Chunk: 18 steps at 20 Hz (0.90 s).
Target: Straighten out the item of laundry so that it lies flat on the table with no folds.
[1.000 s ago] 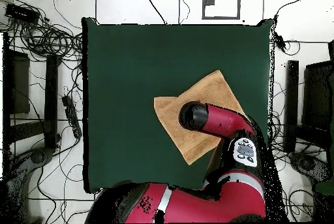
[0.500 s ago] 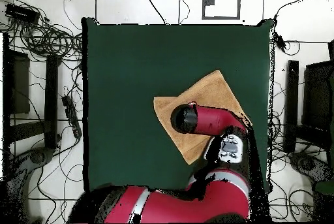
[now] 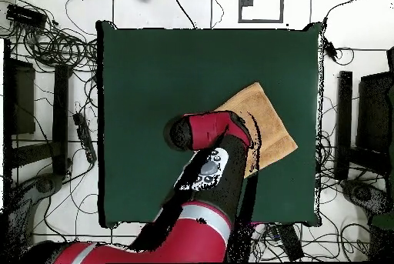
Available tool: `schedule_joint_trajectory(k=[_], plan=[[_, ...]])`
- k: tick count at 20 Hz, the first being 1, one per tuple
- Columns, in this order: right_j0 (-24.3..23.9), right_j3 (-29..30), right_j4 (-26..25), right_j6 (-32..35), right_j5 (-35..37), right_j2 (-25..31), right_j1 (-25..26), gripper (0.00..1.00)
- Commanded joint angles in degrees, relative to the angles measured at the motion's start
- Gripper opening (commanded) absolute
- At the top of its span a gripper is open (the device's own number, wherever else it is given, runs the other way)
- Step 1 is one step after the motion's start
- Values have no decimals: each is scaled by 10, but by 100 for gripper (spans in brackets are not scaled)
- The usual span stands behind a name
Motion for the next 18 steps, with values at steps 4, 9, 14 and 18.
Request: schedule_joint_trajectory(k=[4, 9, 14, 18], plan=[[-57, -45, 16, 6, -53, 98, 44, 100], [-88, -51, 21, 9, -119, 157, 68, 100], [-88, -71, 23, 33, -147, 160, 96, 100], [-83, -78, 32, 47, -148, 153, 112, 100]])
